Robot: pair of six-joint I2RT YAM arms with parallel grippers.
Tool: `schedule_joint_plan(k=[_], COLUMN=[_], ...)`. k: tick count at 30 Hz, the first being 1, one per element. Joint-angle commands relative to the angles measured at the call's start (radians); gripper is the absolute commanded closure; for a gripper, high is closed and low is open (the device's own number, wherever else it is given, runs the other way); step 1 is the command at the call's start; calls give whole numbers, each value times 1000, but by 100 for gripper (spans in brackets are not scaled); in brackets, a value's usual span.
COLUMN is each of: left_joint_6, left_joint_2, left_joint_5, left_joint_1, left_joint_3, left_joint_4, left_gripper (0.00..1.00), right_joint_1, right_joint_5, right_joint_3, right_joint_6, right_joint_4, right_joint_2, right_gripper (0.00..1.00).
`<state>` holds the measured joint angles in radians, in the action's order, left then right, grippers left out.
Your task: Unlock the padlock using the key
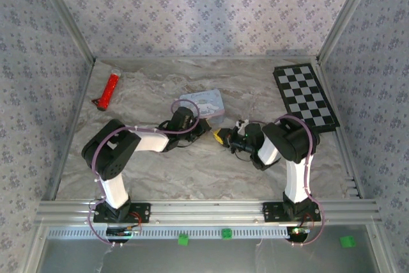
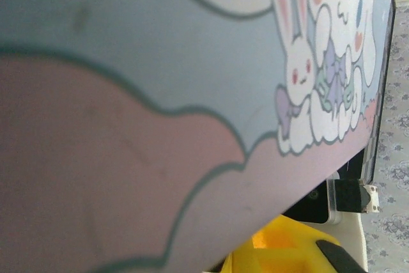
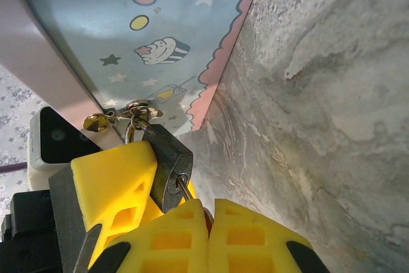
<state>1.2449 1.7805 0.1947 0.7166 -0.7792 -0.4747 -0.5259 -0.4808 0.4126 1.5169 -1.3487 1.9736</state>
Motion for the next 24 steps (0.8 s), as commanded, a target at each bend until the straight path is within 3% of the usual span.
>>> schedule_joint_plan(k=[1,6,20,24], left_joint_6=[-22,-20,0,-50], left_joint_2=[2,-1,-5,-45], left_joint_5=[253,233,92,30], left_joint_1=[95,94,57,33], left_joint_3=[5,19,128,176], left_joint_4=[-71,-93,-325,-264], left_gripper=[80,69,50,47], right_joint_1=[-43,-46,-64,-62], right_joint_5=[-16,-10,1,2], right_joint_3=[17,21,17,16], right_joint_6=[-31,-40,-39,-41], right_joint_4=[-43,-44,-44,-43], right_joint_2=[33,15,7,8], right_gripper=[100,100,100,100])
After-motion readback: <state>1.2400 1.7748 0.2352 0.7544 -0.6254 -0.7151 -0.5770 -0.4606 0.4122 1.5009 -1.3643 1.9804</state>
